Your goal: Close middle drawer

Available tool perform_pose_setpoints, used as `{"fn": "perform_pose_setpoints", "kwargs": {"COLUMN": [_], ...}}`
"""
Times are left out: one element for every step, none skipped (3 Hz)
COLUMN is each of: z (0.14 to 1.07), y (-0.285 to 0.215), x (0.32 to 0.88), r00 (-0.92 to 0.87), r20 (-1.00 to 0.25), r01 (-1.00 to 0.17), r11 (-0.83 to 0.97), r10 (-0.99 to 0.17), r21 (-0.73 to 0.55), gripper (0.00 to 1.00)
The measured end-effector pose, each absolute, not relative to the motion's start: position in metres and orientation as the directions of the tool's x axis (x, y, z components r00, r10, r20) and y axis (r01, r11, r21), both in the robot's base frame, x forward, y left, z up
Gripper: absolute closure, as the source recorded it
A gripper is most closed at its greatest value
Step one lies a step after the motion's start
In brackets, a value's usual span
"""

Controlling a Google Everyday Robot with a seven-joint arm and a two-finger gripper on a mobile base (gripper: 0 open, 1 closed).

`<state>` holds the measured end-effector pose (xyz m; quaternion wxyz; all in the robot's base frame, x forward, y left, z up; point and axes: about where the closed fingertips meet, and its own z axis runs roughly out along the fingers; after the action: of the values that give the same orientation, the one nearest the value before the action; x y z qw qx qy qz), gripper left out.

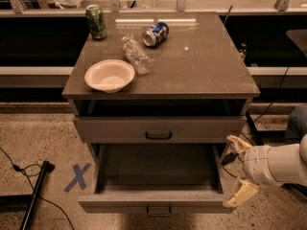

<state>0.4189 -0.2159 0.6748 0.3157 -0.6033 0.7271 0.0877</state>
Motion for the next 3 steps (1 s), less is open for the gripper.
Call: {"fn": "perform_pose_setpoints", "kwargs": {"z": [0.675,0.651,0.609], "y": [-0.216,-0.211,-0.203], "x": [0.419,0.408,0.392], "r00": [-0.073,-0.068,-0.062], "r20": [-0.565,-0.572,-0.590], "r01": [-0.933,-0.953,-0.974], "r11": [0.257,0.223,0.177], "r10": [-0.822,-0.817,-0.805], "r21": [-0.252,-0.205,-0.138], "gripper": [0.00,0.03,0.26]}}
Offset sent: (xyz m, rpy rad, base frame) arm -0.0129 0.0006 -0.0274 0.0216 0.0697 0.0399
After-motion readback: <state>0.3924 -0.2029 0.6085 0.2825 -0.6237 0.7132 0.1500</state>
